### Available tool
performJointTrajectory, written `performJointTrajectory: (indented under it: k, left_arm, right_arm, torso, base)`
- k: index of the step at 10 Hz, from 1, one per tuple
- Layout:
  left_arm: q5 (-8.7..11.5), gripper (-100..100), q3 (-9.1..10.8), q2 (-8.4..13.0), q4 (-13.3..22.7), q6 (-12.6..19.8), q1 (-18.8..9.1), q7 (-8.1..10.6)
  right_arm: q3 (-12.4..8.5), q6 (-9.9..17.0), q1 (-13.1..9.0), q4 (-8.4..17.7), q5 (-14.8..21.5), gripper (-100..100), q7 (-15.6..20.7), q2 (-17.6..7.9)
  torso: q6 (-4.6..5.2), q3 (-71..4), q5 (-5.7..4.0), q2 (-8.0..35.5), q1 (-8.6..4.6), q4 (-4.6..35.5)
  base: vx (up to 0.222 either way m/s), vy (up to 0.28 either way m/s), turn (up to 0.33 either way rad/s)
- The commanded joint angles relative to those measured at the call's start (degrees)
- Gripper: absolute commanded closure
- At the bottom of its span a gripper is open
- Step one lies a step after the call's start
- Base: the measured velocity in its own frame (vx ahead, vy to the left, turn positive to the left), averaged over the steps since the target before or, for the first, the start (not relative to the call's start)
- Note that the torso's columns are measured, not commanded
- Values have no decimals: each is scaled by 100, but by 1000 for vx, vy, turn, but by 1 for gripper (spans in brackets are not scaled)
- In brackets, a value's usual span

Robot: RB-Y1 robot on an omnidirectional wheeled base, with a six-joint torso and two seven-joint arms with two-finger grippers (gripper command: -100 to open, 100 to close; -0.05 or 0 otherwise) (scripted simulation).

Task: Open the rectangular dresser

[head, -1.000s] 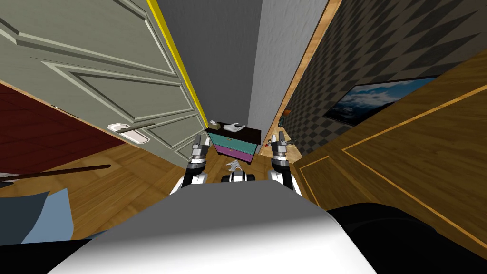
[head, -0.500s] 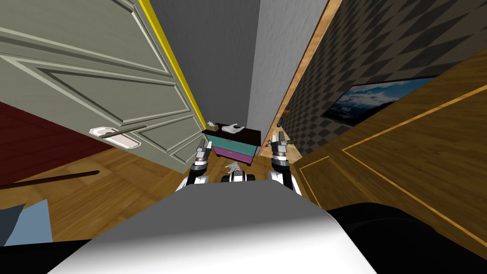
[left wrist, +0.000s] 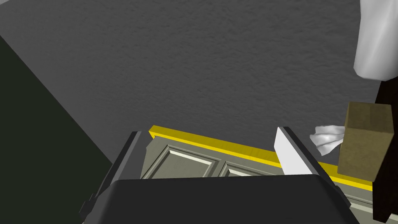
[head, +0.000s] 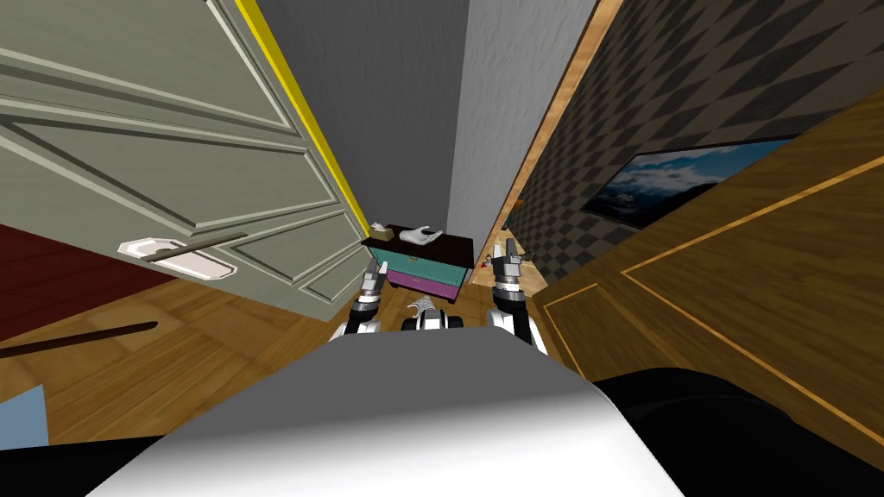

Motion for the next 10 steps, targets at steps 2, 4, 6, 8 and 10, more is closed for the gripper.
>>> performJointTrajectory:
  k: [2,4,6,8,10]
  left_arm:
    - [-4,-100,-55,6,523,-272,-85,-57]
    - [-4,-100,-77,3,789,-409,-133,-83]
    - [-4,-100,-100,-6,1065,-547,-183,-109]
    - [-4,-100,-123,-19,1385,-685,-233,-135]
    - [-4,-100,-145,-36,1650,-822,-284,-161]
  right_arm:
    - [0,0,-1,0,0,0,0,0]
    - [0,0,0,0,0,0,0,0]
    - [0,0,0,0,0,0,0,0]
    - [0,0,0,0,0,0,0,0]
    - [0,0,0,0,0,0,0,0]
  torso:
    - [1,4,-1,4,-4,2]
    - [1,-10,0,-19,2,-4]
    - [0,-7,-2,-15,-6,-3]
    - [1,-4,0,-8,-2,-2]
    - [1,-4,-1,-8,-3,-2]
  base:
    - [20,11,-28]
    - [45,21,-50]
    - [63,12,-24]
    - [71,12,-40]
    - [66,7,-35]
